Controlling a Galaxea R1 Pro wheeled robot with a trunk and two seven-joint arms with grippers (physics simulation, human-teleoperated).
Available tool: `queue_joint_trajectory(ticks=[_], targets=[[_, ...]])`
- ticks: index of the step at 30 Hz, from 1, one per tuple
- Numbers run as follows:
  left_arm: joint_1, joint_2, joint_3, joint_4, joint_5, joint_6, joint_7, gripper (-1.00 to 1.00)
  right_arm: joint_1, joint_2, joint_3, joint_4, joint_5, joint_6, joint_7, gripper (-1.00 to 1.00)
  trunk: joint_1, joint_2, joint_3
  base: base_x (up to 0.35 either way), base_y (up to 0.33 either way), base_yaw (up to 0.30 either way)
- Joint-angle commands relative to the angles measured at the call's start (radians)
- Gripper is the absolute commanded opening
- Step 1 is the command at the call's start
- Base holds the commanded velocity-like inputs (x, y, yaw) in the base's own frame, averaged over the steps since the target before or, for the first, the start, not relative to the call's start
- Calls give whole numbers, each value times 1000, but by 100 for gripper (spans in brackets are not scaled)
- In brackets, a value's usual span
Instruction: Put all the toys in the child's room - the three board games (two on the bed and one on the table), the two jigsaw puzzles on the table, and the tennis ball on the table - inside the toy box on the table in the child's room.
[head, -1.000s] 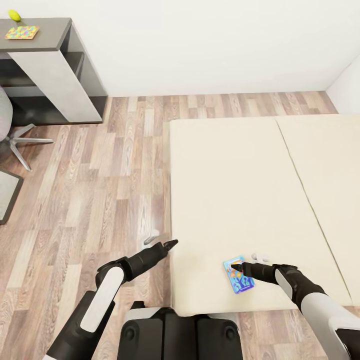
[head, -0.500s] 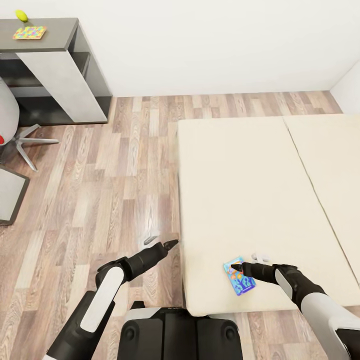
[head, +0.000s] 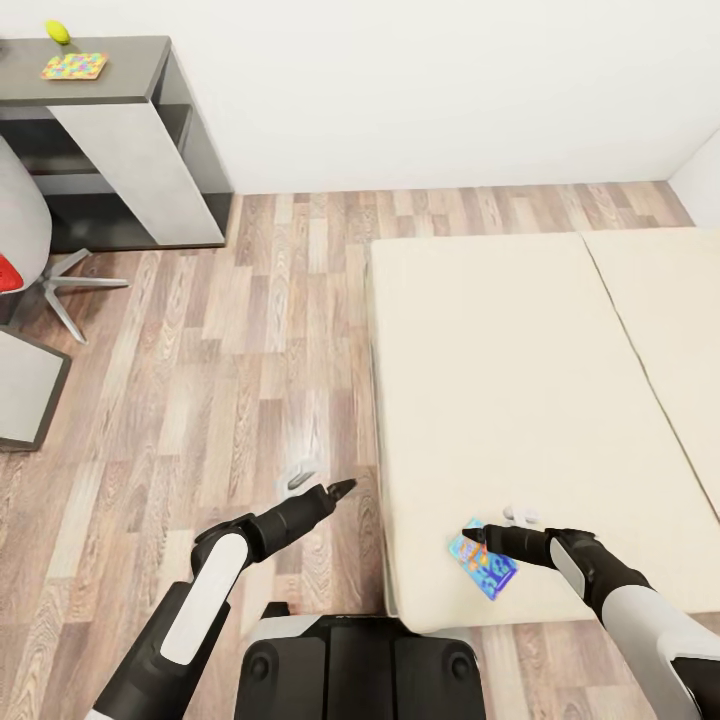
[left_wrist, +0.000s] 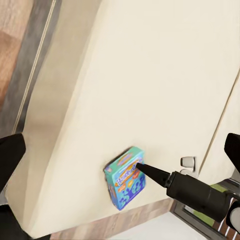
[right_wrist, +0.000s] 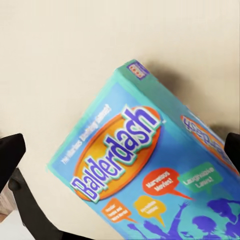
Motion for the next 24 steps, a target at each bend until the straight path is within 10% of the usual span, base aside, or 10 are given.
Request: queue_joint_trajectory(ticks=[1,24], targets=[[0,0,0,-1,11,3,9,100,0,0,-3,-1,-9,10,1,100,1,-2,-1,0,167,0],[0,-1,0,-1,11,3,9,100,0,0,-3,-1,-9,10,1,100,1,-2,-1,0,150,0]])
